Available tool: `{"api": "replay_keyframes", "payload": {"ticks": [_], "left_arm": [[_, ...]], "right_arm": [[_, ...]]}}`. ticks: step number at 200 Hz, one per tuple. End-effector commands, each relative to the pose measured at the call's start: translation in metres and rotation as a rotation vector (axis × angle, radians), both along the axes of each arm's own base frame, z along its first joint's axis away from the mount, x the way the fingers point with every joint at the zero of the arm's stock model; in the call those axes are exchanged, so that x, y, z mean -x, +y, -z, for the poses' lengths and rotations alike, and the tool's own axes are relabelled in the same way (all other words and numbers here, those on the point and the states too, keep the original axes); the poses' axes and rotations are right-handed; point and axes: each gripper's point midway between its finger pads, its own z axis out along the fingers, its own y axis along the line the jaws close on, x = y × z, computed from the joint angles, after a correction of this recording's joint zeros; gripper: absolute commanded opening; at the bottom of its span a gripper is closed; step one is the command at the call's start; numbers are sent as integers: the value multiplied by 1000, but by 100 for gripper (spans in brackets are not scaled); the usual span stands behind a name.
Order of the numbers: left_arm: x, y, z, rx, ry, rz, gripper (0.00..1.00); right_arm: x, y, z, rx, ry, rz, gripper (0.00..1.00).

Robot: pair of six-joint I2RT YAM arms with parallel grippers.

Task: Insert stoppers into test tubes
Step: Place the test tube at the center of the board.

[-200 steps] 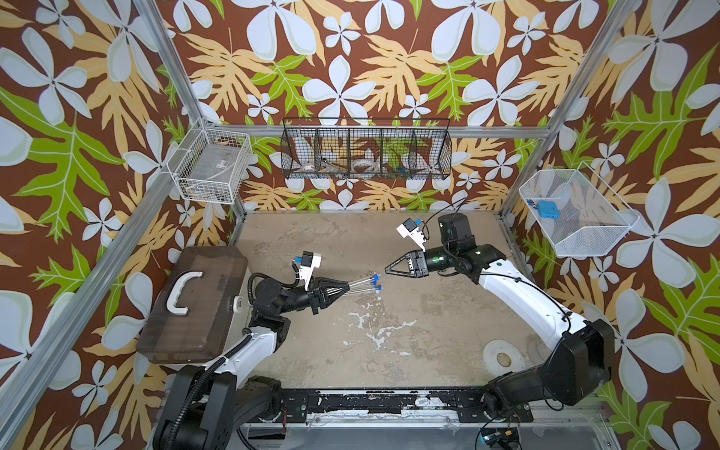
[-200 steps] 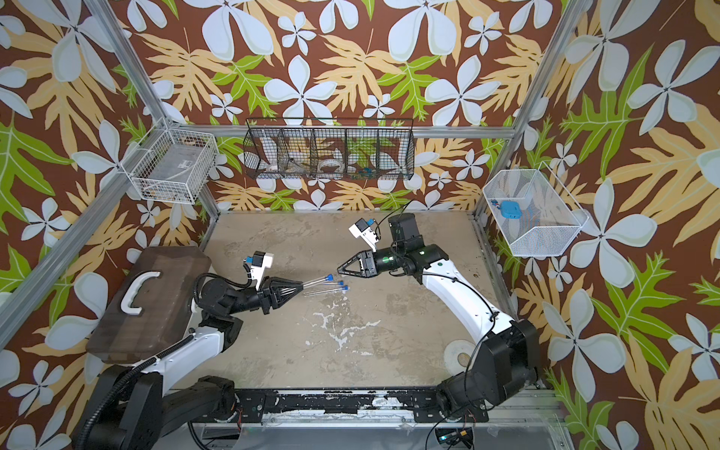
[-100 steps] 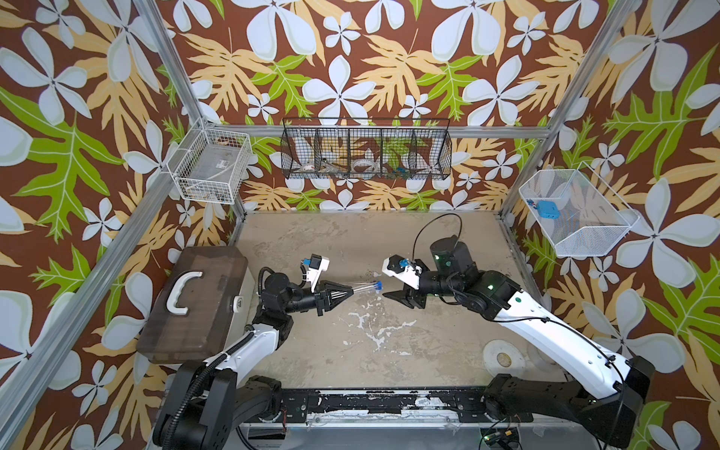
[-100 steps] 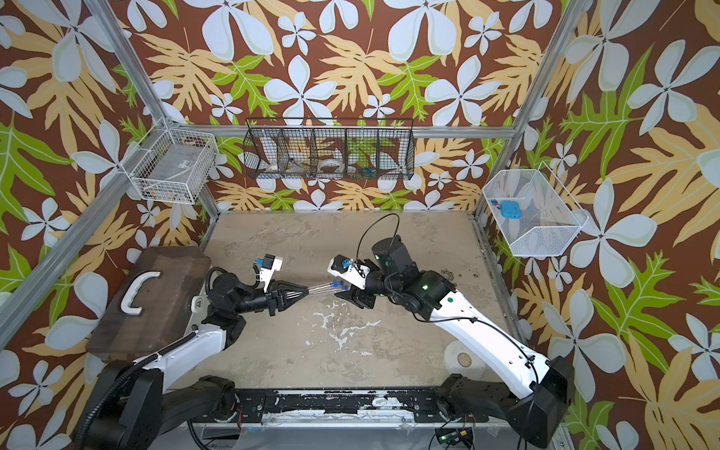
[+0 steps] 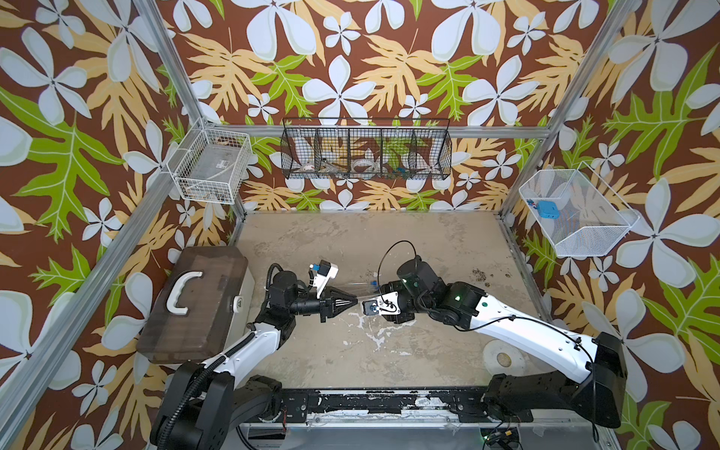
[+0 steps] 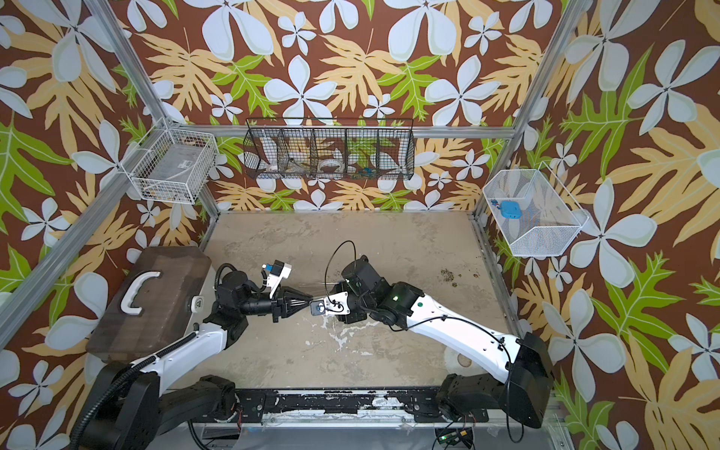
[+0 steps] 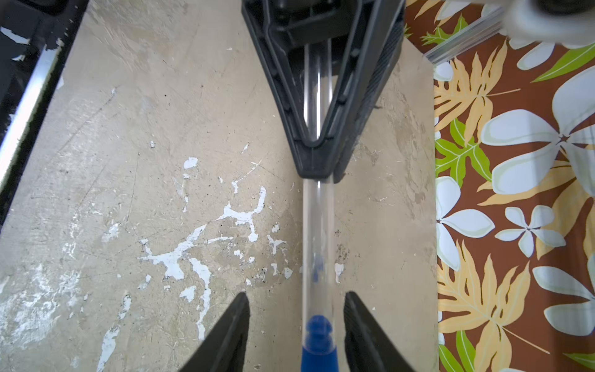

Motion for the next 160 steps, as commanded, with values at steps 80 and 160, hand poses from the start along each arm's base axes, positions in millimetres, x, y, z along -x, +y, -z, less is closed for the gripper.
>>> {"api": "replay_keyframes", "payload": {"ticks": [80,160], "left_arm": [[3,-1,-5,2,-37,23,0],[-1,0,-1,-19,-25,-14,28]], "right_arm": [[-12,2,-3,5,-34,43,22],[-13,-2,6,26,-37,49,11]]}}
